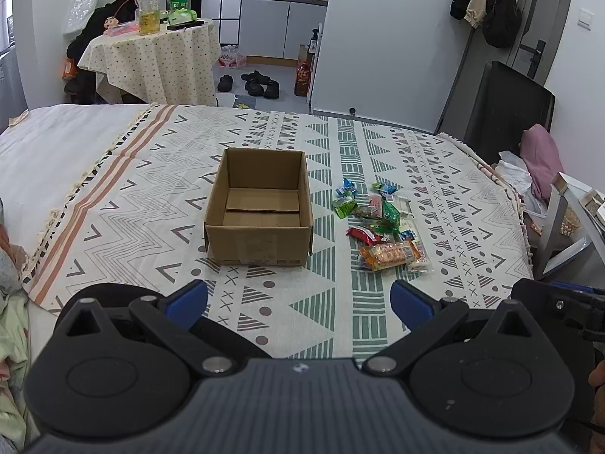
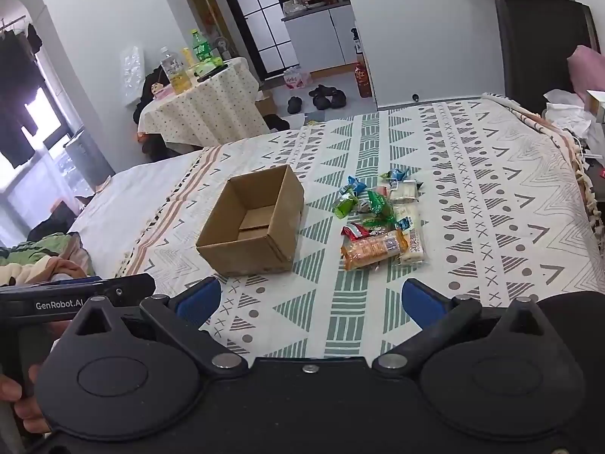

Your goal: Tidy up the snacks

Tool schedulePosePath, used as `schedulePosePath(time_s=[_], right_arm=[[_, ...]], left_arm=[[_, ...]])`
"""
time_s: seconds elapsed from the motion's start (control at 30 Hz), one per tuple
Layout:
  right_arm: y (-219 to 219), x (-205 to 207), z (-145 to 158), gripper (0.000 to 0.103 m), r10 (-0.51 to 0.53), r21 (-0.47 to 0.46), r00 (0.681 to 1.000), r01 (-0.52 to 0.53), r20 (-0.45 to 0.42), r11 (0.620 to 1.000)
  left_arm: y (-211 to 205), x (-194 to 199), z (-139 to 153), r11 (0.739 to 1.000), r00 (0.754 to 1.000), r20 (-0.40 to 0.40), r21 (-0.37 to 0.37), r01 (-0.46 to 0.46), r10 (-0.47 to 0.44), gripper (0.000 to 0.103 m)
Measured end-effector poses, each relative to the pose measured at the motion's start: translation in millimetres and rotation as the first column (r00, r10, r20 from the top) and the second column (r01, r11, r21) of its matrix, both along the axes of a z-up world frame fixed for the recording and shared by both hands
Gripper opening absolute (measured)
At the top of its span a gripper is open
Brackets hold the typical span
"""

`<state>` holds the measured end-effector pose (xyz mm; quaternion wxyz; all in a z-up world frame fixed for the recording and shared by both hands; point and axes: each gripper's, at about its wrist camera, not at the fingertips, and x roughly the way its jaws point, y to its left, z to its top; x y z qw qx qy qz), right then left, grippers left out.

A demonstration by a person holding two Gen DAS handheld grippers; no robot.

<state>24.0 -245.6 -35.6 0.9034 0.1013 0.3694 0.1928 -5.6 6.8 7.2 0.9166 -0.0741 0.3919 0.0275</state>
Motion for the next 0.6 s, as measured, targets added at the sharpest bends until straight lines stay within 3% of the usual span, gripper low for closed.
schedulePosePath(time_s=[0.6], right_arm=[[3.1, -6.0, 5.6, 0.103, -0.005, -0.015, 1.0, 0.005, 0.012, 1.0]], left_arm=[[2.8, -7.1, 6.6, 1.0, 1.0, 0.011, 0.01, 0.002, -0.002, 0.102]])
